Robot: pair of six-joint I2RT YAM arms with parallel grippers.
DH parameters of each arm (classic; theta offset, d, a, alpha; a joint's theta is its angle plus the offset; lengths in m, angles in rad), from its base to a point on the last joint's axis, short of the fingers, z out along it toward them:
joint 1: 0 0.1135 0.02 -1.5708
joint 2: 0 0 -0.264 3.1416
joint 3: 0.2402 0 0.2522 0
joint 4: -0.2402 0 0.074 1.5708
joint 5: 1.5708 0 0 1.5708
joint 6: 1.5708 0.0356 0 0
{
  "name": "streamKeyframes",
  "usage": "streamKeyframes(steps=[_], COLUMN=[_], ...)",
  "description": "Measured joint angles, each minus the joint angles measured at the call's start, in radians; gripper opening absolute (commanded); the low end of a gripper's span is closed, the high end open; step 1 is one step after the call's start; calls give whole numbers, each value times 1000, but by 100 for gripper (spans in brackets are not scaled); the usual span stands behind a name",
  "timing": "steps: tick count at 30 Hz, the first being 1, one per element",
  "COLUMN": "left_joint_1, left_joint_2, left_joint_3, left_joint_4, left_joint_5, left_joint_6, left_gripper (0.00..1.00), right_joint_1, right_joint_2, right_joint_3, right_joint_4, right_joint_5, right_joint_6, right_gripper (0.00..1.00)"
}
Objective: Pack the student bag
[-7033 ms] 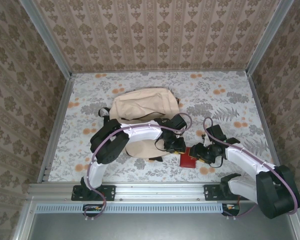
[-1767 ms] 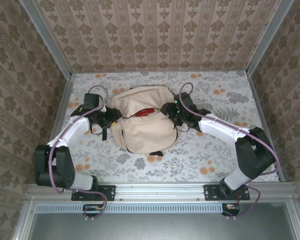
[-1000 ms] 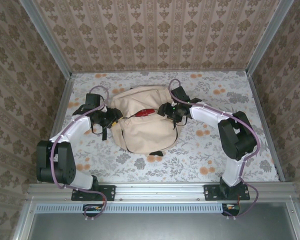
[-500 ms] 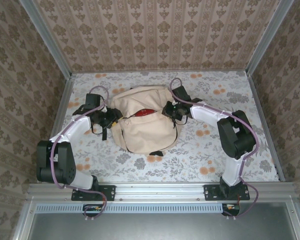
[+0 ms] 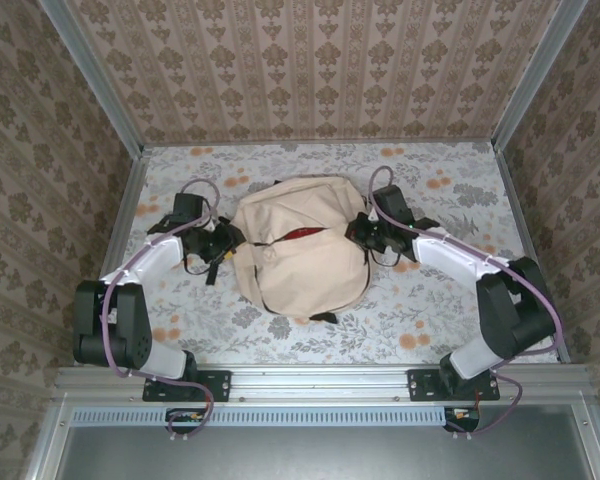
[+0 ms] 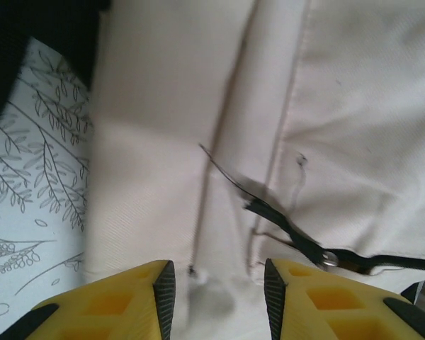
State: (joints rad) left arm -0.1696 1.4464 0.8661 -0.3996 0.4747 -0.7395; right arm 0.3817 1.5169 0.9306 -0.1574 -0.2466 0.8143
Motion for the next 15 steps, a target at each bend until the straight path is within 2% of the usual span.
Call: streamKeyframes(steps=[3, 6, 8, 11, 15], left_joint_1=[-27, -60, -74, -77, -42], left_joint_2=[0, 0, 0, 0, 0], left_joint_3=[-19, -24, -24, -24, -24], left_joint_4=[5, 15, 27, 40, 42], left_joint_5=[1, 1, 2, 2, 5], left_joint_6=[0, -1, -2, -4, -16], left_gripper=[40, 43, 45, 46, 46], right_joint_1=[-28, -39, -38, -12, 80], right_joint_2=[-50, -74, -82, -98, -126], right_joint_3=[-47, -54, -45, -1, 117], right_joint_4=[-32, -88, -150, -256, -363], right_joint_5=[16, 45, 77, 150, 238], right_joint_6=[-1, -15, -42, -89, -160], right_gripper=[0, 41, 55, 60, 61])
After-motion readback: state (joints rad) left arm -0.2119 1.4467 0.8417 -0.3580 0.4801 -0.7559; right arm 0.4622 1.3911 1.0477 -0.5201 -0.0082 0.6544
